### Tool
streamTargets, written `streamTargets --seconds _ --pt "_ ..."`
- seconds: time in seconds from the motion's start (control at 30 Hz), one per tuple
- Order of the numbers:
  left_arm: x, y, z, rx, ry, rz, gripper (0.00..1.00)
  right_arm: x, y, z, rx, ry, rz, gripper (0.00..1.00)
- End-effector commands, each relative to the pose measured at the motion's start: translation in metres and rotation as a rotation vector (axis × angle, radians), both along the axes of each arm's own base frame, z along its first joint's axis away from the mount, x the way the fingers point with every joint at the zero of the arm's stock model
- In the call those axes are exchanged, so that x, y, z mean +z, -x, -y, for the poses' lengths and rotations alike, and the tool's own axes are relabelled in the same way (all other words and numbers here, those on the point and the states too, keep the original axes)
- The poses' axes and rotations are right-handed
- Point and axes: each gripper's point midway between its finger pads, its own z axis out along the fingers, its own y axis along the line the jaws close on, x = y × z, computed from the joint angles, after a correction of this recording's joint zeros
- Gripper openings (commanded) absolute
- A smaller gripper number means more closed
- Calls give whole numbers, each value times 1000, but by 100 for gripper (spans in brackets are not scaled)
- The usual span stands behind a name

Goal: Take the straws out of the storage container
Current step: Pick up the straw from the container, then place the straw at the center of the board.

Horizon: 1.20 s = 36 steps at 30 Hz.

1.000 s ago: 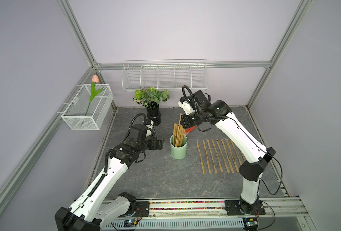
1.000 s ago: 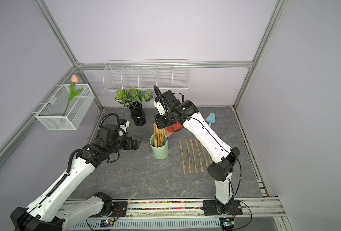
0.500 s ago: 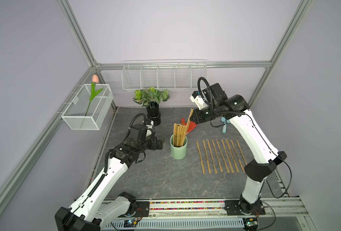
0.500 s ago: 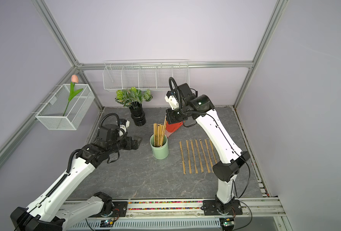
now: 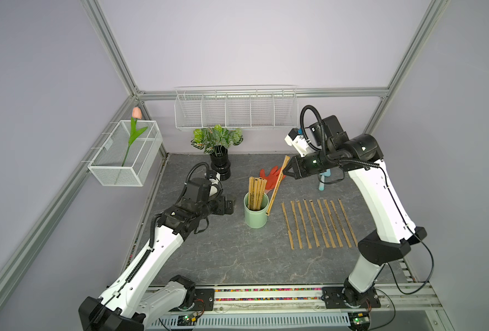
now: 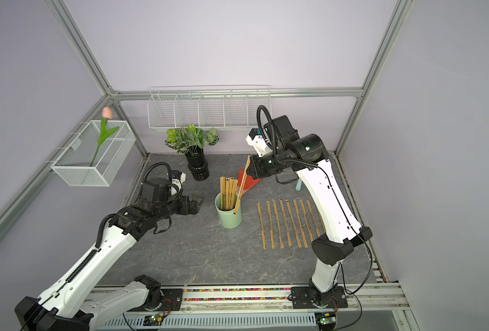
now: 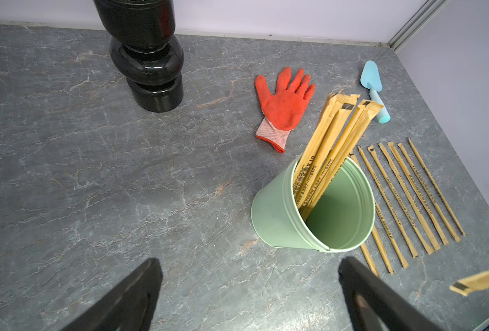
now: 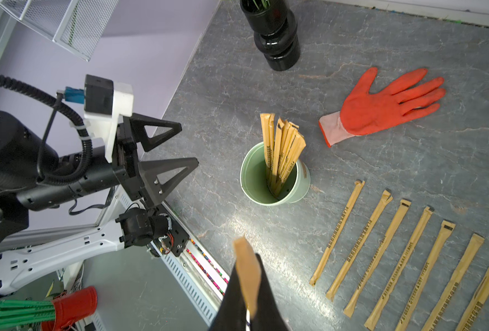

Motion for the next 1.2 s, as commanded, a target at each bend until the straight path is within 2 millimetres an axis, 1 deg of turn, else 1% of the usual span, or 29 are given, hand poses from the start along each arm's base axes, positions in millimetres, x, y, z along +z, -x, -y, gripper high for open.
streamTargets --seconds 0.0,0.2,0.27,0.4,0.57,0.77,0.97,1.17 --pt "4 1 0 -8 -7 9 100 -4 24 14 40 37 -56 7" --pt "4 1 1 -9 -7 8 100 -26 32 26 55 114 -132 7" --pt "3 1 1 -10 -6 6 100 -41 31 30 54 153 -175 7" --pt "3 1 1 -10 -7 5 100 -73 28 30 52 194 -268 7" --pt "4 1 0 -8 -8 7 100 -119 11 33 6 284 -312 7" --pt "4 1 2 -13 -4 6 100 -165 -6 29 -16 337 -364 7" --pt "4 2 1 -12 -3 8 100 -207 -21 26 -27 404 -415 7" --pt "4 2 2 -15 -2 6 100 -235 -33 20 -38 434 -447 7"
